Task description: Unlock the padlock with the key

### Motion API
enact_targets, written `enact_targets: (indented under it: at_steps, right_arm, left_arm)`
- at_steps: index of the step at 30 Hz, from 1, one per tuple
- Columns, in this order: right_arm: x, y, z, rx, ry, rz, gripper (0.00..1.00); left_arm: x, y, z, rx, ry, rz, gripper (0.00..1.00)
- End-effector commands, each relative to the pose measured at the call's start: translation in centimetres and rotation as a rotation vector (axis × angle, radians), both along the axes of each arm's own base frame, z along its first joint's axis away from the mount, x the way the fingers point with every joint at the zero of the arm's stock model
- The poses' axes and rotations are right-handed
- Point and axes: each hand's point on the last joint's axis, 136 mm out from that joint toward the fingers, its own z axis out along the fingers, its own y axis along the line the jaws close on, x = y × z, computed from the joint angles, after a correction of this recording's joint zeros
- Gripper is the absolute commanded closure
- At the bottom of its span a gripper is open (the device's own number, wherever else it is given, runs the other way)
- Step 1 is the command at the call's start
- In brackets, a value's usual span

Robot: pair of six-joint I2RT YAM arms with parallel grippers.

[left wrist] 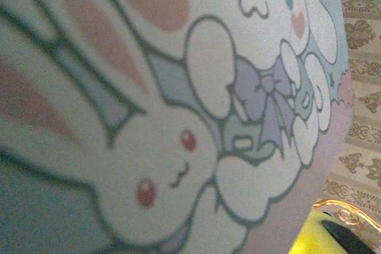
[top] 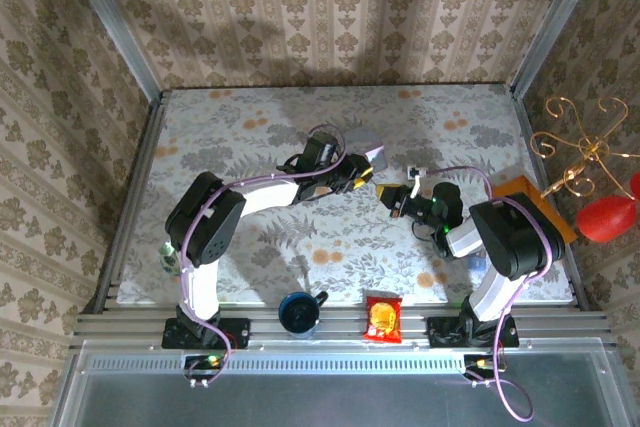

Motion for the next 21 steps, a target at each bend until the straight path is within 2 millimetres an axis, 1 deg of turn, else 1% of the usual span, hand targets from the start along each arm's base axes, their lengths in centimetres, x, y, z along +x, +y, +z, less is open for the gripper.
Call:
enact_targets:
  at_steps: [1,10,15,21]
  right_arm:
    - [0.7,-0.2,1.3,0.004,-0.047,-0.021,1.00]
    - [0.9,0.1,1.3,-0.010,-0.046,-0.027,1.00]
    - [1.2,0.0,1.0,-0.025,-0.037,-0.044,1.00]
    - [0.8,0.8,1.1,-0.099,-0.053,-0.051,1.00]
  left_arm:
    - [0.3,-0.6,0.8,-0.046,-0.005,-0.013,1.00]
    - [0.2,-0.8,0.6,-0.045,0.006,-0.019,1.00]
    - [0.1,-1.0,0.6,-0.042,0.005,-0.023,1.00]
    - [0.0,-1.1,0.3,-0.038,0.016,-0.025,1.00]
